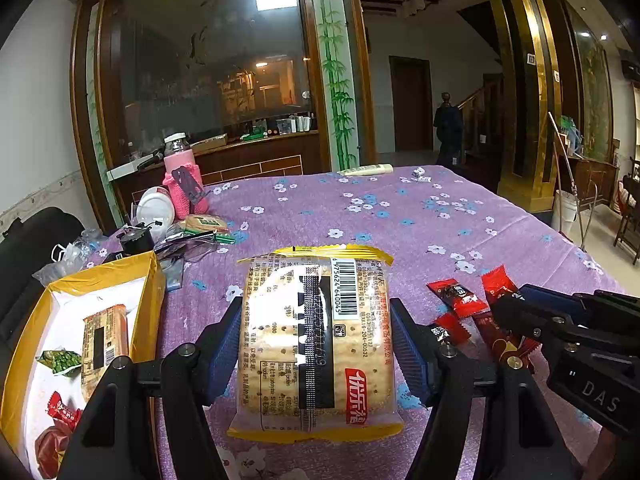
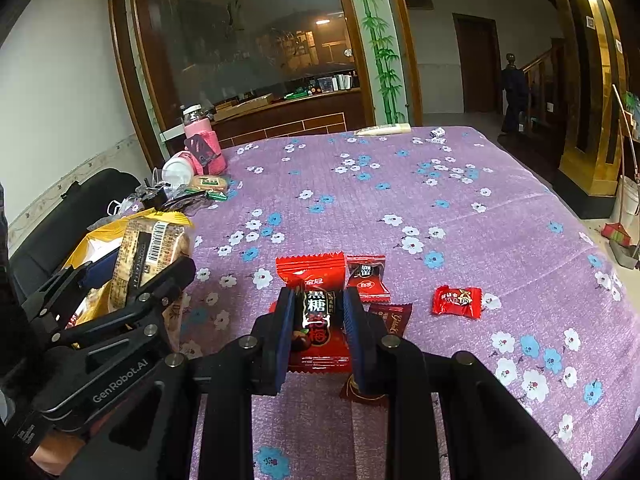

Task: Organize snacks
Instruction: 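Lift both held snacks and carry them toward the white tray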

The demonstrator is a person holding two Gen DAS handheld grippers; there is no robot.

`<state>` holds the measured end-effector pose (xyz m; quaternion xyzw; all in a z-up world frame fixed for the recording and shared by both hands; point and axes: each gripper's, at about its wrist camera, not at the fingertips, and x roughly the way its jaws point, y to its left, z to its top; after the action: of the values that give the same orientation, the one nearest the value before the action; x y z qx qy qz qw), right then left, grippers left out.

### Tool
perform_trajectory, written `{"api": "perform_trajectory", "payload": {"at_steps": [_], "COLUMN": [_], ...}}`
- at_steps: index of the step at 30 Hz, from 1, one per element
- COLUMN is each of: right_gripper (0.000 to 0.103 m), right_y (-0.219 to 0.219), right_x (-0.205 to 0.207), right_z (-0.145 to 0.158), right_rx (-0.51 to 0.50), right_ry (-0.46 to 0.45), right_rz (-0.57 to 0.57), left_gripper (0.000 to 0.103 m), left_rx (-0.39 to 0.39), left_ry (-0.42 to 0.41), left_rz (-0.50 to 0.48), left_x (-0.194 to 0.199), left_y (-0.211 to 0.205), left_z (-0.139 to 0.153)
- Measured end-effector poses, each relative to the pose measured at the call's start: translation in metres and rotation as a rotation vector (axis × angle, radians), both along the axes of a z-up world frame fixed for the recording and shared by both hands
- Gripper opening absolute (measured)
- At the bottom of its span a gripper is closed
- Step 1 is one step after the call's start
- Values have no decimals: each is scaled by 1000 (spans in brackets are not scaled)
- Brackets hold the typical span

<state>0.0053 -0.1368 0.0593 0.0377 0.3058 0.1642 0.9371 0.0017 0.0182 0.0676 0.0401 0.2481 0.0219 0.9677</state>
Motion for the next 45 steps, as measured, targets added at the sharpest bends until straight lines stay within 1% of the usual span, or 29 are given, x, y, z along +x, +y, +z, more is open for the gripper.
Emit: {"api": "perform_trajectory", "payload": {"at_steps": [9, 14, 18, 20, 29, 33, 37, 45], "right_gripper": [23, 23, 23, 24, 24, 24, 24, 24], "right_y": [-1, -5, -8, -10, -12, -7, 8, 52], "right_x": [-1, -5, -15, -22, -46, -52, -58, -71], "right_z": [1, 5, 7, 6, 14, 18, 20, 19], "right_rx": [12, 57, 98, 110, 112, 113, 103, 59], "right_ry": [-6, 13, 28, 35, 23, 18, 11, 13], "right_rz": [1, -11, -16, -17, -23, -6, 33, 146], "left_gripper": [72, 72, 72, 72, 72, 72, 72, 73], "left_rx": [0, -7, -37, -35, -61, -81, -92, -135], "left_ry": [7, 4, 31, 37, 33, 8, -11, -25], "left_rz": [4, 5, -5, -8, -31, -29, 6, 113], "left_x": [3, 3, 4, 4, -12, -29, -45, -66], "left_y": [0, 2, 5, 5, 7, 21, 43, 101], "left_z": [0, 1, -1, -1, 11, 23, 30, 32]}}
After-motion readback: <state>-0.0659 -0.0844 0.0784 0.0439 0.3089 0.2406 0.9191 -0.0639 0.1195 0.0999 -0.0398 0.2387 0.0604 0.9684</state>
